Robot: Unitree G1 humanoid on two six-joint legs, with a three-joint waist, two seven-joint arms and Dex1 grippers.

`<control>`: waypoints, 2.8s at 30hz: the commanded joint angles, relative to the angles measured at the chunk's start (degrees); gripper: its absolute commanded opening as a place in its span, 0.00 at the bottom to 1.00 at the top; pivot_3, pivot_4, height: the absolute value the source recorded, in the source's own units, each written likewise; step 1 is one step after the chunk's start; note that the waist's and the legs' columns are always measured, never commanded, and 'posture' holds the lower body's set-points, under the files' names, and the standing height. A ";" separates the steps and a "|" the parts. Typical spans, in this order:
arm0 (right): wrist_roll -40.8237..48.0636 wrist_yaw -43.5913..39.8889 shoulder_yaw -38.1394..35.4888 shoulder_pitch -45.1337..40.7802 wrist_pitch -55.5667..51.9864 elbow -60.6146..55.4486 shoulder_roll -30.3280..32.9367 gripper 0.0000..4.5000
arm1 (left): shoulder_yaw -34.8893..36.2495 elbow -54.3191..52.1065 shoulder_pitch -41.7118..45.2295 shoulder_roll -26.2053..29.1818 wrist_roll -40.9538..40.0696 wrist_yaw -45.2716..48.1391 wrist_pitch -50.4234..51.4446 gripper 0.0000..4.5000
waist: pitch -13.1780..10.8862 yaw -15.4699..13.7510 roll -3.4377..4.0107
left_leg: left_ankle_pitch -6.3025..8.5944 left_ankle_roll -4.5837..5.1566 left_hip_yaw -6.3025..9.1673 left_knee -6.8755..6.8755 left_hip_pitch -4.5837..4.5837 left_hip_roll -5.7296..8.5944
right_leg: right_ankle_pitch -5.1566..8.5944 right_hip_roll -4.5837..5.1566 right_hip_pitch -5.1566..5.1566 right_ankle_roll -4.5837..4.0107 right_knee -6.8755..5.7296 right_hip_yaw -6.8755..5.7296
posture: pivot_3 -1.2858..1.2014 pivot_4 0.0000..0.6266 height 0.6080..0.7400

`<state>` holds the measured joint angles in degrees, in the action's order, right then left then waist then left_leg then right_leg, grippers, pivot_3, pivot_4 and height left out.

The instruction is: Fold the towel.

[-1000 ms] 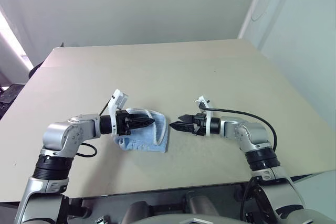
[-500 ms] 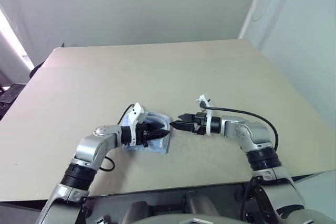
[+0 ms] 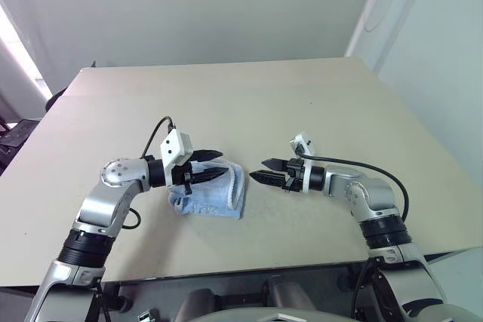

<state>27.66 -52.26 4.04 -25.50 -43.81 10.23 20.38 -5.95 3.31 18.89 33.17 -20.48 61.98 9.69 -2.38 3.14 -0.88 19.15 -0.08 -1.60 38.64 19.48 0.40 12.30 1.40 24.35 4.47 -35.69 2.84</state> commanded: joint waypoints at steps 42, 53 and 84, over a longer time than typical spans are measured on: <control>10.35 9.91 -5.00 -7.74 -33.79 9.48 -11.28 1.00 | 10.80 -20.61 -21.70 7.20 -2.32 -4.26 1.93 0.47 | 0.07 0.27 0.16 | 0.04 0.06 0.00 0.48 -0.03 -0.18 | 0.08 0.05 -0.03 -0.12 -0.38 -0.01 | 0.52 0.00 1.00; 7.78 15.89 -7.49 -11.60 -28.94 17.42 -19.12 1.00 | 11.55 -20.09 -21.72 7.62 -1.16 -6.81 1.01 0.47 | 0.08 2.38 0.16 | 0.04 0.05 0.02 0.44 -0.08 -0.25 | 0.01 -0.04 -0.03 -0.01 -0.41 -0.02 | 0.52 0.00 1.00; 8.55 15.63 -22.69 -35.62 -11.96 42.68 -16.24 0.01 | 32.27 -16.74 -35.55 7.45 -5.08 -12.44 4.03 0.48 | -0.11 2.59 0.41 | 0.05 0.03 0.10 0.26 0.27 -0.22 | -0.05 0.21 0.16 -0.13 0.03 -0.10 | 0.52 0.00 1.00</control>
<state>37.12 -36.97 -17.32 -58.55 -60.22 49.35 3.49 24.80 -11.51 -16.73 40.50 -25.46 50.18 14.36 -2.49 5.73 -0.47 19.20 -0.05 -1.50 38.89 19.80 0.19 12.24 1.62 24.53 4.34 -35.60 2.74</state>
